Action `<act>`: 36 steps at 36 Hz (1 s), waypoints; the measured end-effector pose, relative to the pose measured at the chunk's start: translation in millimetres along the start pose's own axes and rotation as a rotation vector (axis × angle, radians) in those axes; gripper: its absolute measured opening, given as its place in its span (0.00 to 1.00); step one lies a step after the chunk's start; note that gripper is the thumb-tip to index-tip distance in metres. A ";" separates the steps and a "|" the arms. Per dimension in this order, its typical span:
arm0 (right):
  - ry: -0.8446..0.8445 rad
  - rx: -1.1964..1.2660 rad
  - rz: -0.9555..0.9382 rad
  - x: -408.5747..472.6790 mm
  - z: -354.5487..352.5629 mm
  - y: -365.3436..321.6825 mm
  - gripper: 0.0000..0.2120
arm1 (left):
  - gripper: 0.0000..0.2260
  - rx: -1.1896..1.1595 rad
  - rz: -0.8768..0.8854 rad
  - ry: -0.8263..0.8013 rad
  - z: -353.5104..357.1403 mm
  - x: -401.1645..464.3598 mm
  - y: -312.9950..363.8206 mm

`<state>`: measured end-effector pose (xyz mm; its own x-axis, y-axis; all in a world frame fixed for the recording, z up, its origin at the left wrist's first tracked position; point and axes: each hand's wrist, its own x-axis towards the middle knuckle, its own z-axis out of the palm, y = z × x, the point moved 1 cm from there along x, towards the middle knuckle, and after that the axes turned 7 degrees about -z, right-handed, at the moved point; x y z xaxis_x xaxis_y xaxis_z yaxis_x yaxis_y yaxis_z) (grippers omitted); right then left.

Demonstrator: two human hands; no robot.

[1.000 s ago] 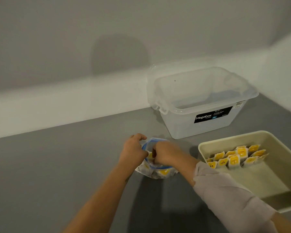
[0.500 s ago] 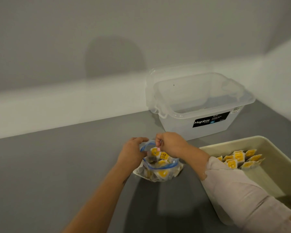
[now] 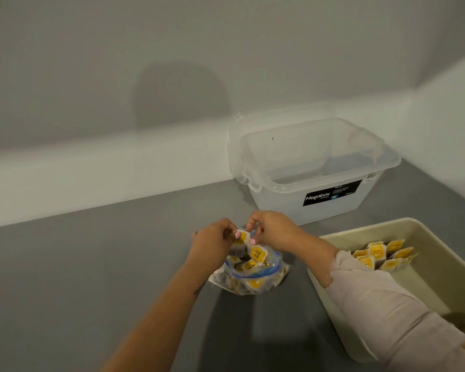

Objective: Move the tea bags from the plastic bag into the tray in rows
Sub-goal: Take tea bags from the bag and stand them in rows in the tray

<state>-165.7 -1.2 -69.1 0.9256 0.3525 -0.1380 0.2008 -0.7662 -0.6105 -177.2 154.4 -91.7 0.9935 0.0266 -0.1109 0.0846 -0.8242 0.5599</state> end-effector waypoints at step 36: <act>-0.042 -0.084 -0.175 -3.4 -41.5 -22.0 0.08 | 0.07 -0.630 -0.035 -0.312 -16.9 -8.0 22.6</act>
<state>-160.0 -7.8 -22.8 0.8604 0.5050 -0.0689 0.3851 -0.7326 -0.5612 -181.9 145.1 -64.3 0.9288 -0.1945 -0.3153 0.2382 -0.3385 0.9103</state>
